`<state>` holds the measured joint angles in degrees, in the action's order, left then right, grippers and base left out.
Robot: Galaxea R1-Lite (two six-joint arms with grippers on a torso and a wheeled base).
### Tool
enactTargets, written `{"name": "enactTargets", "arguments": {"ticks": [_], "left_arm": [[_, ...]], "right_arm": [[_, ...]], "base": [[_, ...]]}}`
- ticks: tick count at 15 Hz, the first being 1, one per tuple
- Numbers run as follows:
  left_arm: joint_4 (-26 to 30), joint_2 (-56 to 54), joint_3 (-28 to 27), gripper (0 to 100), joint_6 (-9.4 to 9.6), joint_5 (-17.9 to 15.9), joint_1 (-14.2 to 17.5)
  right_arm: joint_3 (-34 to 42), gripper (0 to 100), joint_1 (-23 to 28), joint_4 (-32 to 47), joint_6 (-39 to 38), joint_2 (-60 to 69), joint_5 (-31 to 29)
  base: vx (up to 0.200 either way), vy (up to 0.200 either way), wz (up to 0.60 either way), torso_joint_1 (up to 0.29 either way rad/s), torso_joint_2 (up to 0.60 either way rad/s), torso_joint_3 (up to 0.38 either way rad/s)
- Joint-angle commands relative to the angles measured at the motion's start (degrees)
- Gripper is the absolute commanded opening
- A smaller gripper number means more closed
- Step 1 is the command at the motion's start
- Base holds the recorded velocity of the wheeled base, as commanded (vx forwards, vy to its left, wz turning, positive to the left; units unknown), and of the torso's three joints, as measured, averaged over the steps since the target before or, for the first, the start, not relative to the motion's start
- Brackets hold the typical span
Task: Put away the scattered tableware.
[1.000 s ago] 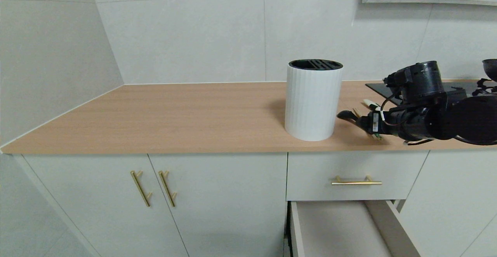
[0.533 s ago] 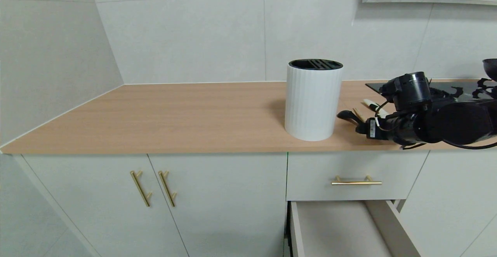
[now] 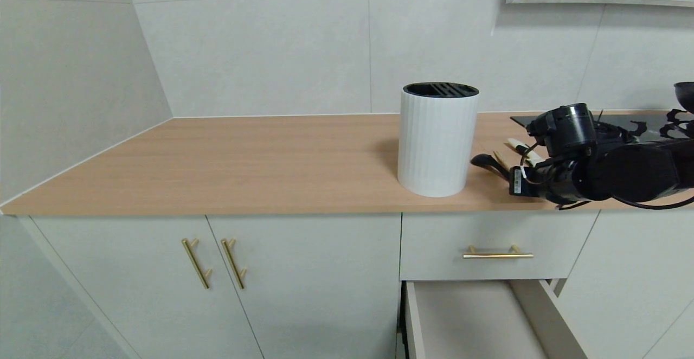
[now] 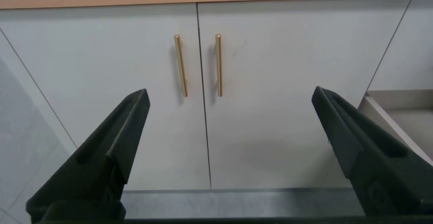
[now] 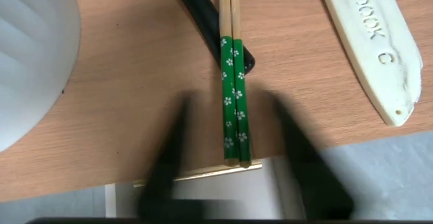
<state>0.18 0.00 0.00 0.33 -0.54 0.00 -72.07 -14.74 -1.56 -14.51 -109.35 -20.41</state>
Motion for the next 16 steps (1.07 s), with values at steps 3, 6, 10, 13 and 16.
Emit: {"name": "enactTargets", "arguments": {"ticks": [3,6,10,13,16], "left_arm": [[0.0,0.0,0.0,100,0.02,0.0,0.0],[0.0,0.0,0.0,100,0.02,0.0,0.0],[0.0,0.0,0.0,100,0.02,0.0,0.0],[0.0,0.0,0.0,100,0.02,0.0,0.0],[0.0,0.0,0.0,100,0.02,0.0,0.0]], "right_arm": [[0.0,0,0.0,0.0,0.0,0.4,0.0],[0.1,0,0.0,0.0,-0.1,0.6,-0.1],[1.1,0,-0.1,0.6,-0.7,7.0,0.3],[2.0,0,-1.0,5.5,-3.4,16.5,1.9],[3.8,0,-2.7,17.7,-5.0,28.7,9.9]], "base": [[0.0,0.0,0.0,0.0,0.0,0.0],[0.0,0.0,0.0,0.0,0.0,0.0],[0.0,0.0,0.0,0.0,0.0,0.0],[0.0,0.0,0.0,0.0,0.0,0.0],[0.0,0.0,0.0,0.0,0.0,0.0]]}}
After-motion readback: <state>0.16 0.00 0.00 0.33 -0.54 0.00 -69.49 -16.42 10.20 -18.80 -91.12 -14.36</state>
